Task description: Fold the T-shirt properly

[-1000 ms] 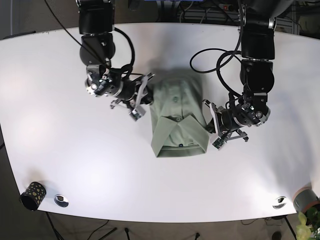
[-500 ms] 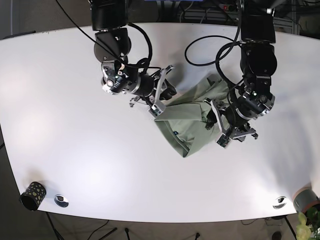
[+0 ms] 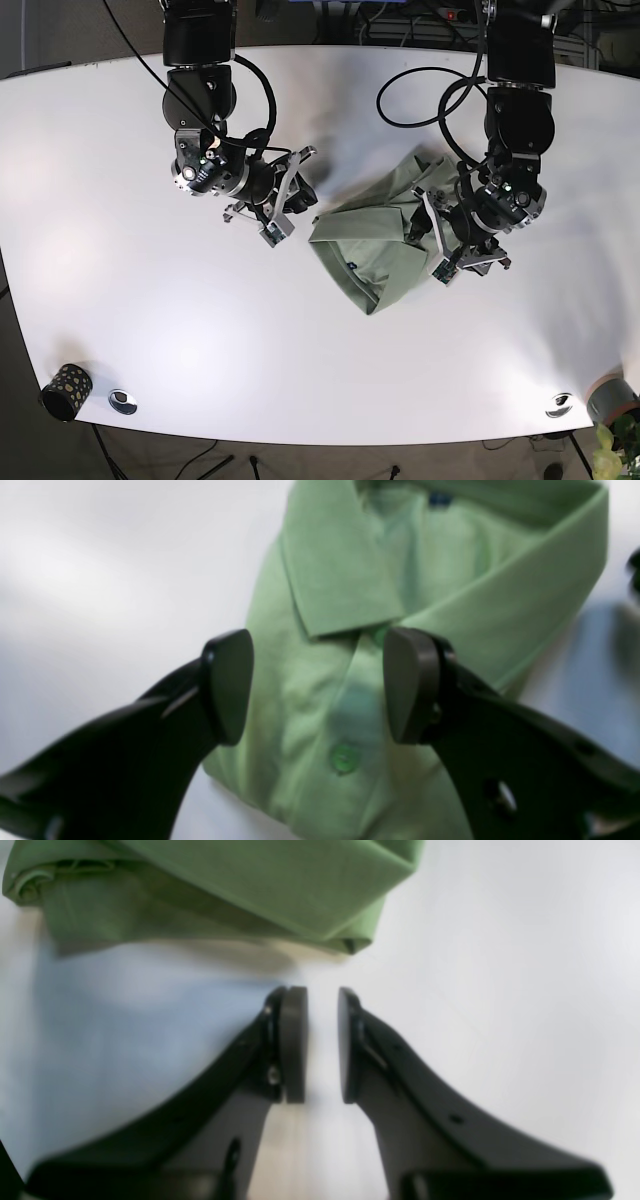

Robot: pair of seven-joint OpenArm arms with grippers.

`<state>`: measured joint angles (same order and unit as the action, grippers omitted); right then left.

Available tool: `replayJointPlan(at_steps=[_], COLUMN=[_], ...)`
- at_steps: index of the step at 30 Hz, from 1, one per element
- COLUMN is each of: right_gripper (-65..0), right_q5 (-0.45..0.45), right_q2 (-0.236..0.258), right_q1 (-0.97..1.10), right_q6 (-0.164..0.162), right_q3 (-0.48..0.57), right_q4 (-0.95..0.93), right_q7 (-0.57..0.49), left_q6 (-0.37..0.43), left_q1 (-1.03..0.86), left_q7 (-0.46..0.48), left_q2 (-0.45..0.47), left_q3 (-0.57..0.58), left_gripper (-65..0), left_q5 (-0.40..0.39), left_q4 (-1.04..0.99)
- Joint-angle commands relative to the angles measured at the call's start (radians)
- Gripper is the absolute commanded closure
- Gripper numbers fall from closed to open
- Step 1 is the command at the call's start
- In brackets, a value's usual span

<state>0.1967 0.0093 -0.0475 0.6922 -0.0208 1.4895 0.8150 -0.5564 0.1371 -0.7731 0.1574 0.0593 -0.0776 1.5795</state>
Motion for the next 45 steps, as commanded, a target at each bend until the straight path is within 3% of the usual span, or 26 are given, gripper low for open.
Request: replayJointPlan(at_steps=[1,7,11,14,19,30,34,39,45], right_gripper=[-9.4,-9.4,-9.4,-9.4,-9.4,-9.4,-9.4,-9.4,-9.4], right_q5=[0.019,0.019,0.019,0.019,0.019,0.019,0.019,0.019,0.011], right_q2=[-0.001,-0.002,-0.002,-0.002,-0.002,-0.002,0.001,0.001,0.002], right_q1=[-0.015,-0.018,-0.016,-0.019,-0.021,-0.019,-0.015,-0.012,-0.01], right_q6=[0.006,0.006,0.006,0.006,0.006,0.006,0.006,0.006,0.006], right_q3=[-0.001,-0.003,-0.003,-0.003,-0.003,-0.001,-0.001,0.0,0.0], right_q4=[0.018,0.038,0.093,0.122,0.148,0.152,0.17,0.194,0.23], right_q7=[-0.021,-0.01,0.016,0.028,0.028,0.028,0.028,0.028,0.028], left_q6=[-0.029,-0.047,-0.123,-0.124,-0.123,0.04,0.052,0.052,0.052], left_q1=[0.029,0.043,0.066,0.066,0.042,-0.044,-0.07,-0.077,-0.075], left_q7=[0.05,0.182,0.214,0.214,0.205,0.185,0.185,0.197,0.358], left_q2=[0.021,0.146,0.221,0.245,0.267,0.327,0.379,0.479,0.591], left_q3=[0.021,0.09,0.187,0.193,0.037,-0.373,-0.49,-0.508,-0.51], left_gripper=[-38.6,-38.7,-38.5,-38.5,-38.5,-38.5,-38.5,-38.5,-38.5], left_q5=[-0.037,-0.044,-0.044,-0.044,-0.035,-0.037,-0.035,-0.043,-0.044], left_q4=[-0.034,-0.322,-0.446,-0.486,-0.491,-0.489,-0.499,-0.601,-0.782])
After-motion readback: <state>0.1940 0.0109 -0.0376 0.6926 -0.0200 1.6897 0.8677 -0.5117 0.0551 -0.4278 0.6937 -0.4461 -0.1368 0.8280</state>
